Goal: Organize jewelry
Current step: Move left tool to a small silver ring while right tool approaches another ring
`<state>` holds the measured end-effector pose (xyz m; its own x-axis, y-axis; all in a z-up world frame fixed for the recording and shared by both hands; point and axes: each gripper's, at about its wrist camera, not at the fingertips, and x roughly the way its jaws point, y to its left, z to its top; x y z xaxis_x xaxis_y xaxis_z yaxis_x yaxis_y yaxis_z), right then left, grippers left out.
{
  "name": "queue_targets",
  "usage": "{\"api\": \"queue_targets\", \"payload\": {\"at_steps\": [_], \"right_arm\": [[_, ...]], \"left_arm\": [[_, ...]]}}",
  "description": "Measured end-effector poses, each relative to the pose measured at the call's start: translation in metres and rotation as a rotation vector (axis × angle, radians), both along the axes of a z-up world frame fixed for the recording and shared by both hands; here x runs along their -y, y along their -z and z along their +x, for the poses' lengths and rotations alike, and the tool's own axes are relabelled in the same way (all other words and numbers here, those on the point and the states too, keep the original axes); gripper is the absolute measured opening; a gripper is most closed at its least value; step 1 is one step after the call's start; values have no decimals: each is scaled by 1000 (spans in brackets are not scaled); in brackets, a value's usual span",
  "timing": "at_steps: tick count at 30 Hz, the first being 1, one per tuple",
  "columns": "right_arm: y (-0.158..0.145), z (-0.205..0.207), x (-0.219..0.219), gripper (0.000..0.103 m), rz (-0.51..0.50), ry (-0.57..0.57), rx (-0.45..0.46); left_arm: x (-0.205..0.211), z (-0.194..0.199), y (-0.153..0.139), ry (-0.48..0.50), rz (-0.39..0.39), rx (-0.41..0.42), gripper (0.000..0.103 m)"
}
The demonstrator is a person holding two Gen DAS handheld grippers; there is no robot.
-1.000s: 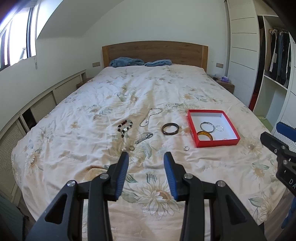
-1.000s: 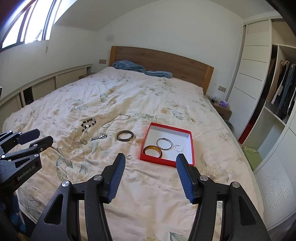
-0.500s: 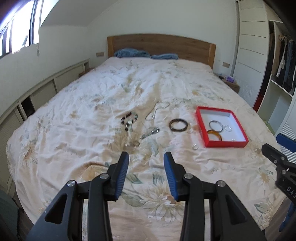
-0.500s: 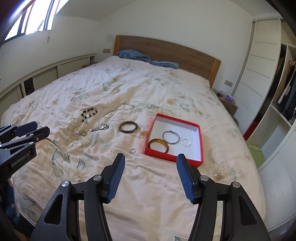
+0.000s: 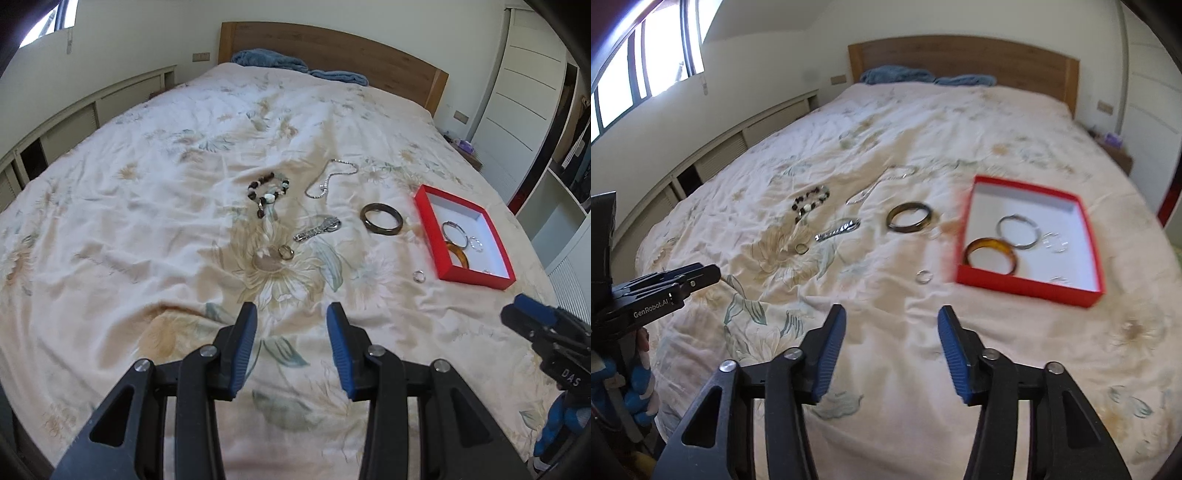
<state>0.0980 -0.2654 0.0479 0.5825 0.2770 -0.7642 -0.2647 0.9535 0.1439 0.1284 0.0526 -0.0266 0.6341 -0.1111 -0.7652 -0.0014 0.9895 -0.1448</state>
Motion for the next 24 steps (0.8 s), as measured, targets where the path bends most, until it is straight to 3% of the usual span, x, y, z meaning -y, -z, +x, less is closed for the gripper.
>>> {"api": "queue_targets", "payload": {"at_steps": [5, 15, 24], "right_arm": [[29, 31, -3, 39, 35, -16, -44], [70, 83, -4, 37, 58, -29, -74], [88, 99, -9, 37, 55, -36, -69]], "left_arm": [[5, 35, 19, 39, -21, -5, 37], [22, 104, 48, 98, 19, 36, 37], [16, 129, 82, 91, 46, -5, 37]]}}
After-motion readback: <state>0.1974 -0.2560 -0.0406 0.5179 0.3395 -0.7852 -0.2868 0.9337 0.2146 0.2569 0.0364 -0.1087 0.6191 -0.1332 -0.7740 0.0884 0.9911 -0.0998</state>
